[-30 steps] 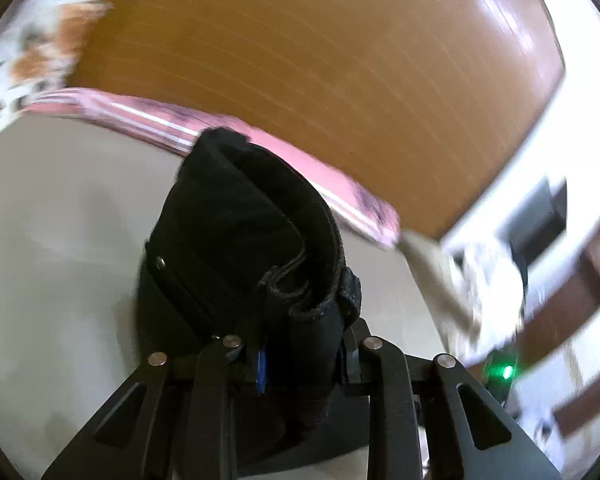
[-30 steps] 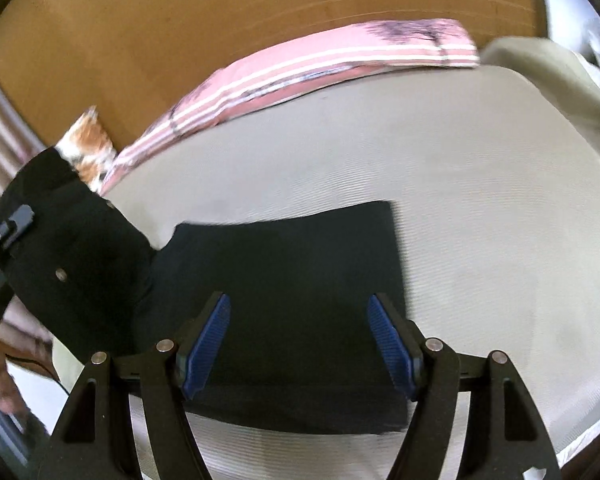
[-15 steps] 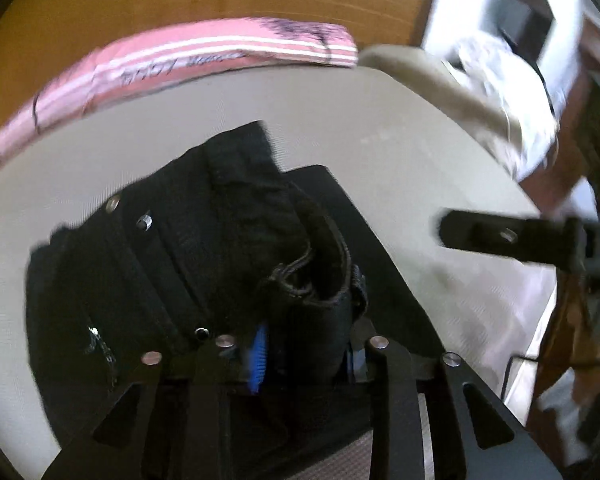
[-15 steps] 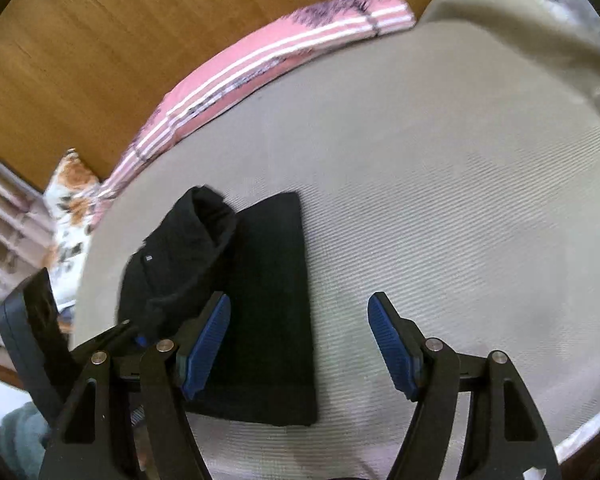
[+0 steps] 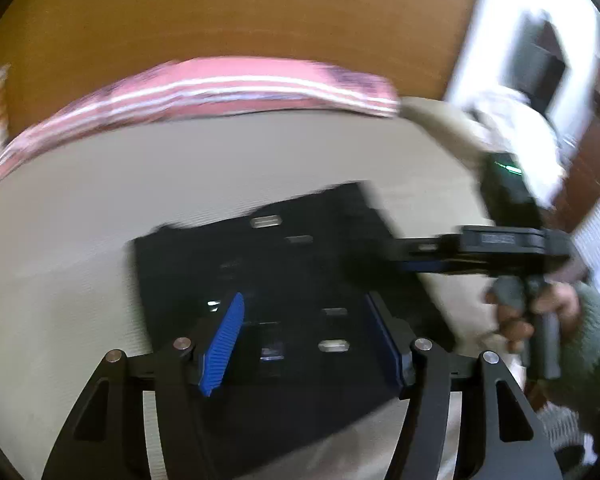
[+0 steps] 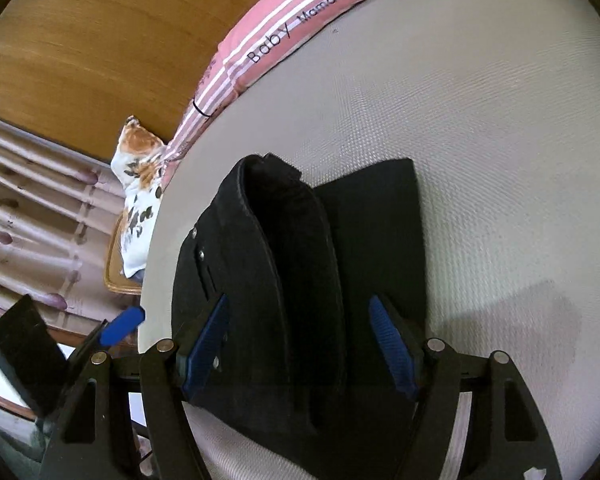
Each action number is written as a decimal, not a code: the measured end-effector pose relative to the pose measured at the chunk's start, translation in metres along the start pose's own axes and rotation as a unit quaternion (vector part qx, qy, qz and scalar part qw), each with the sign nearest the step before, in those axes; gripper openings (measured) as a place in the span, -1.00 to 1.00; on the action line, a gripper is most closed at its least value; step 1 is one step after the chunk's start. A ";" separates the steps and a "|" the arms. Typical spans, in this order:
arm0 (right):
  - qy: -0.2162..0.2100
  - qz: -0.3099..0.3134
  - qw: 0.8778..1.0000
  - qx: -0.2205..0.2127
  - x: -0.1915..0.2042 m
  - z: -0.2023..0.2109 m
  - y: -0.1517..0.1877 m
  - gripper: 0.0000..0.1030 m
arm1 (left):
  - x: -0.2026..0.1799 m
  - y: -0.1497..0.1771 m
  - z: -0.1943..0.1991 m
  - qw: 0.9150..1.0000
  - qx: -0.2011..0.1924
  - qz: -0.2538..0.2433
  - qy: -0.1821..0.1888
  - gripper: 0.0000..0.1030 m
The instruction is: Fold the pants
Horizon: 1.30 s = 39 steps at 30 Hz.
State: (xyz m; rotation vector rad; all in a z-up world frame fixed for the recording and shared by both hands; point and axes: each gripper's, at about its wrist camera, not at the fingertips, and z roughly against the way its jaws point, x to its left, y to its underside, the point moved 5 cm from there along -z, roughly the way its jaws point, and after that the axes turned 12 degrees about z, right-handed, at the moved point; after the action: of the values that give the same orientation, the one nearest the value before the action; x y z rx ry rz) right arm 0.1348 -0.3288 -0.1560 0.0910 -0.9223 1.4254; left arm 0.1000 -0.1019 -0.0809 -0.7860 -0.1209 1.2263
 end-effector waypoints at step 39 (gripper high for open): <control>0.111 -0.026 0.993 -0.033 -0.006 0.037 0.039 -0.24 | 0.038 0.022 -0.057 0.995 0.058 0.007 -0.076 0.24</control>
State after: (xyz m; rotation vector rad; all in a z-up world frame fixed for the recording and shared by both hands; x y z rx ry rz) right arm 0.0843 -0.3466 -0.1530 -0.0916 -0.7769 1.3259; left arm 0.1241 -0.0928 -0.1478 -0.5934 -0.1662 1.2941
